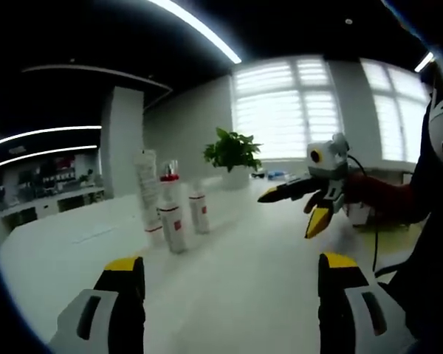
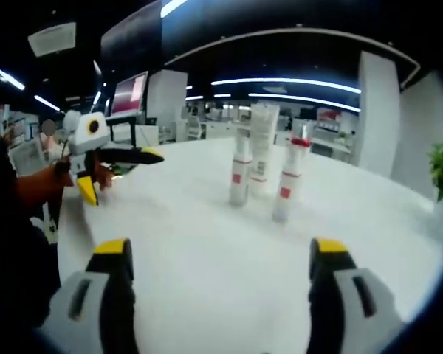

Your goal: Arrange the skincare products in the storage area until every visible bottle or jar stands upright without overlapping.

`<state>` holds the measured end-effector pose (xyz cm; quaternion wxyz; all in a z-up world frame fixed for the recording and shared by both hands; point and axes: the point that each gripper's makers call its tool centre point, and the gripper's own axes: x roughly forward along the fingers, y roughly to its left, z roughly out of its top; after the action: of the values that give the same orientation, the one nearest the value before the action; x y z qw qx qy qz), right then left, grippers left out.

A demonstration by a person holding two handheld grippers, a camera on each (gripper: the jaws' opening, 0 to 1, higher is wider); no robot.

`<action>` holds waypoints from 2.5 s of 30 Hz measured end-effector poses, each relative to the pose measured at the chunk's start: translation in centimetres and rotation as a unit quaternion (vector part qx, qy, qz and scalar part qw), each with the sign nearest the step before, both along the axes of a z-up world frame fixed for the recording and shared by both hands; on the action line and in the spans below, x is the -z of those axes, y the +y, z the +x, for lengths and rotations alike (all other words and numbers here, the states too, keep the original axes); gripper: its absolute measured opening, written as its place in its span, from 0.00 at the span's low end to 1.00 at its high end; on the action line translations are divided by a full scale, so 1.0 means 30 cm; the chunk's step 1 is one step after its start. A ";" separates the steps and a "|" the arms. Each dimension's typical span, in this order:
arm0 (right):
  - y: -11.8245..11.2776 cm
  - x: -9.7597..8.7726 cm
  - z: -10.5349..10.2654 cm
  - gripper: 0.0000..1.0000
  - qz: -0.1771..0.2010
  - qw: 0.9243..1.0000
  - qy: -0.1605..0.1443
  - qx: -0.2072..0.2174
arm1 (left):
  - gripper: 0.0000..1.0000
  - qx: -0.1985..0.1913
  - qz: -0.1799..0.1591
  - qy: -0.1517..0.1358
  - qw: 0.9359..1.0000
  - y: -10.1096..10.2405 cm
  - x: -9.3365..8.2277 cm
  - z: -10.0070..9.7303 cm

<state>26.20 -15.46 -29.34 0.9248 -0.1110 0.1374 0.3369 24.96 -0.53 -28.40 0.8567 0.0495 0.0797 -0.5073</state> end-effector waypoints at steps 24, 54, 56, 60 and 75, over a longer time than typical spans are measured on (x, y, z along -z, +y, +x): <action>0.042 -0.048 -0.049 1.00 -0.017 1.000 -0.010 -0.004 | 1.00 -0.006 0.007 -0.011 1.000 0.055 -0.019 -0.060; 0.205 -0.105 -0.096 0.97 -0.045 0.996 -0.023 -0.072 | 1.00 -0.060 -0.003 -0.027 0.998 0.228 -0.058 -0.143; 0.226 -0.111 -0.099 0.97 -0.044 0.995 -0.024 -0.081 | 1.00 -0.067 -0.005 -0.027 0.997 0.247 -0.058 -0.146; 0.264 -0.112 -0.101 0.97 -0.049 0.994 -0.025 -0.095 | 1.00 -0.078 -0.011 -0.025 0.997 0.283 -0.054 -0.154; 0.429 -0.098 -0.111 0.96 -0.060 0.986 -0.021 -0.156 | 1.00 -0.123 -0.023 -0.011 0.992 0.419 -0.019 -0.169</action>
<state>22.87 -2.61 -26.41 0.8552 -0.1936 0.1186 0.4660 19.90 12.03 -27.84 0.9144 0.0253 0.0642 -0.3988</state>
